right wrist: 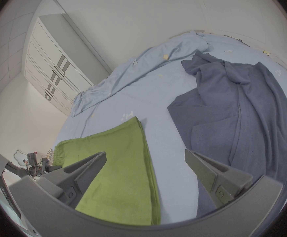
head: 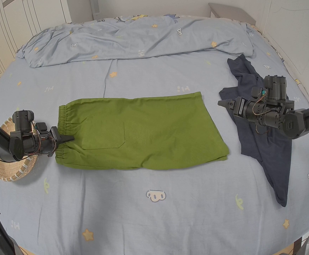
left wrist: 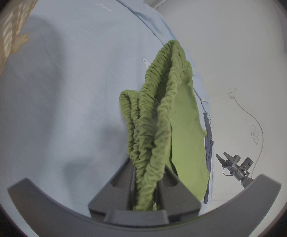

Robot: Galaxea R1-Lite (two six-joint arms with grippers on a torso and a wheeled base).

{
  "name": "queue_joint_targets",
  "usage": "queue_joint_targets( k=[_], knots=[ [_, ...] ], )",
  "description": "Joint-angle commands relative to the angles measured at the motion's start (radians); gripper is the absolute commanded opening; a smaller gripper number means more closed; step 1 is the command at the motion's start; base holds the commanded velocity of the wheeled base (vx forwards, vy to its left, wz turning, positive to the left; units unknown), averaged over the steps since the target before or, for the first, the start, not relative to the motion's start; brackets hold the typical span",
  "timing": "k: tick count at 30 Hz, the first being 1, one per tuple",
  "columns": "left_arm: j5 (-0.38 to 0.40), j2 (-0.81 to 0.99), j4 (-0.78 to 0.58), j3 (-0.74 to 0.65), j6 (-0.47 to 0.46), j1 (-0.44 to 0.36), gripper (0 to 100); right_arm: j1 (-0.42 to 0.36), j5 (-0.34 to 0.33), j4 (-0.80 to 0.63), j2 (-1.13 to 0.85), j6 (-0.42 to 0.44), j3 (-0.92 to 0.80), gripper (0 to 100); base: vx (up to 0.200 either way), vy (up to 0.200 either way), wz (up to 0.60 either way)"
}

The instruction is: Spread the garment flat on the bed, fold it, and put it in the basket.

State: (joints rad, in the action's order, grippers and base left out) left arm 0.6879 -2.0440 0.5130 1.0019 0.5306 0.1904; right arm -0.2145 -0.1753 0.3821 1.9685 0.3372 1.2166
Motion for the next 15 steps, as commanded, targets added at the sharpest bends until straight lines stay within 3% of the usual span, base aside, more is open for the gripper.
queue_joint_targets(
  k=[1,8,15],
  knots=[
    [-0.001,0.071,0.001,-0.016,0.0,0.004,0,0.026,-0.023,-0.04,0.096,0.002,0.057,100,0.0,0.0,0.0],
    [-0.002,0.079,-0.004,-0.019,0.0,0.012,0,0.037,-0.184,-0.068,0.173,0.043,0.072,100,0.0,0.0,0.0],
    [-0.001,0.076,-0.004,-0.02,-0.001,0.007,0,0.03,-0.199,-0.083,0.243,0.042,0.083,100,0.0,0.0,0.0]
  ],
)
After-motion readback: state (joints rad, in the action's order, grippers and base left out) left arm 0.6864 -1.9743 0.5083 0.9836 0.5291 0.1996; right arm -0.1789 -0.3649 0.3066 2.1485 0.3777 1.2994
